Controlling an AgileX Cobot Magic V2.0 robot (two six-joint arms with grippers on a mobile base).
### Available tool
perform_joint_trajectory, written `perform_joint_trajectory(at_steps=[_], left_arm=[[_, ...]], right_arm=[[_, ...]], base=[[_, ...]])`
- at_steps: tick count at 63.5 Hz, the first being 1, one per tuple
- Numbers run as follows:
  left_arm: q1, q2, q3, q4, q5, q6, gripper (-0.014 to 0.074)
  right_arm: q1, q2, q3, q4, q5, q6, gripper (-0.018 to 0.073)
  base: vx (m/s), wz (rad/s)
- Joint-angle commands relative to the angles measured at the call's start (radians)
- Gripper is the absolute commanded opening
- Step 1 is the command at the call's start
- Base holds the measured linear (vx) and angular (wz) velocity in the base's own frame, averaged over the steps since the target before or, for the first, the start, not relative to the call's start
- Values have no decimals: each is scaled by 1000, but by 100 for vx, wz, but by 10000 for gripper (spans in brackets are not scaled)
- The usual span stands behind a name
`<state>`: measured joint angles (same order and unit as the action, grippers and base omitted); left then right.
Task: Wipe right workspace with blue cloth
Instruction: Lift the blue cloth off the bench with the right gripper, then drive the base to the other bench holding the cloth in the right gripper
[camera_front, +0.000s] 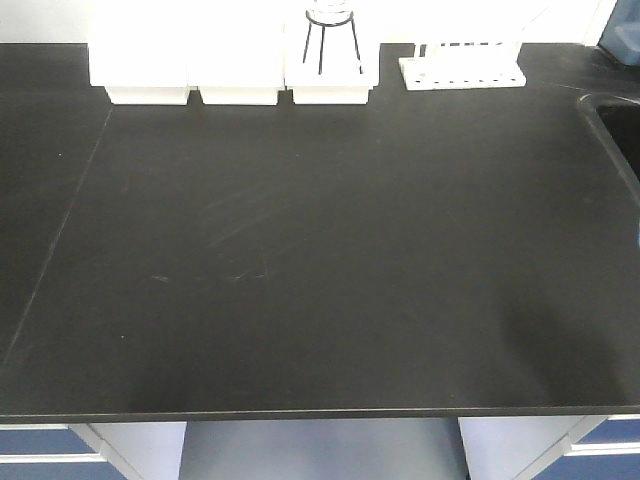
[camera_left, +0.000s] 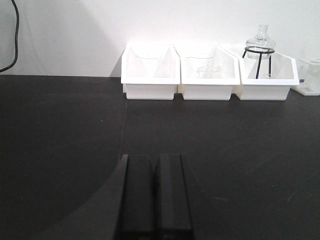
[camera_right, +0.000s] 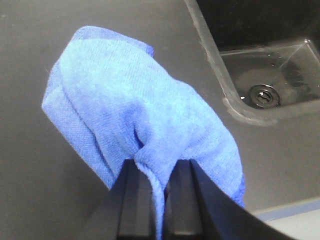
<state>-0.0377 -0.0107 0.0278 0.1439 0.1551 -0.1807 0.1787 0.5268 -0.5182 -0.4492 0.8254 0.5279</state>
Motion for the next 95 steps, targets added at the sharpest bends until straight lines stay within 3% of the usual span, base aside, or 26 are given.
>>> perform_joint_trajectory(at_steps=[1,95], left_arm=[[-5,-16,30,1,-84,-8,-6],[-5,-16,30,1,-84,-8,-6]], right_arm=[[2,-32,-21,-23,-26,-11,-1],[2,-78,-21,-21,1,-10,0]], base=[[0,0],[-4,2]])
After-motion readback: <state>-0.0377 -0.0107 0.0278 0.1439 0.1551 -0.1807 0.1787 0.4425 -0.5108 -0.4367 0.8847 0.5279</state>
